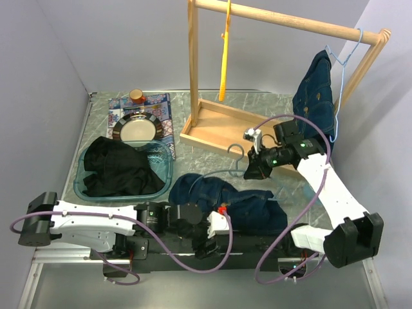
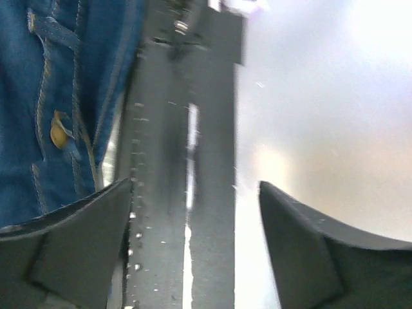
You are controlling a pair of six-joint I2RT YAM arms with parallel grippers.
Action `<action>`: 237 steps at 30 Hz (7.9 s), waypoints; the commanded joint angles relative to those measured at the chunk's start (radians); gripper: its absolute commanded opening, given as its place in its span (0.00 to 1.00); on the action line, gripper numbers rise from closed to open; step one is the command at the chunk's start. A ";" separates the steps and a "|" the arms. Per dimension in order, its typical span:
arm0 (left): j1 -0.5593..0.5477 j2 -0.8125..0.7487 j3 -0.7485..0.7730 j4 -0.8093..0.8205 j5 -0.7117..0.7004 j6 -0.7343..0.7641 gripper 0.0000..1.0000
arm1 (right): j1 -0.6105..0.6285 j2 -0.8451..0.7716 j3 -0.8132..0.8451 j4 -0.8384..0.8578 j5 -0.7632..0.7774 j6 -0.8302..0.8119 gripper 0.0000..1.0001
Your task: Place the skirt on the hanger
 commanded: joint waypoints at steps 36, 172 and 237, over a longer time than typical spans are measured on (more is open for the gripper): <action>-0.168 0.287 0.417 0.350 -0.590 0.178 0.01 | -0.048 -0.235 0.239 0.157 0.178 0.336 0.00; 0.544 -0.560 -0.097 0.026 -0.316 0.116 0.97 | -0.295 0.225 1.029 0.325 0.699 0.828 0.00; 1.188 -0.134 0.011 -0.280 -0.644 -0.667 0.98 | -0.065 -0.324 -0.281 0.182 -0.280 -0.220 1.00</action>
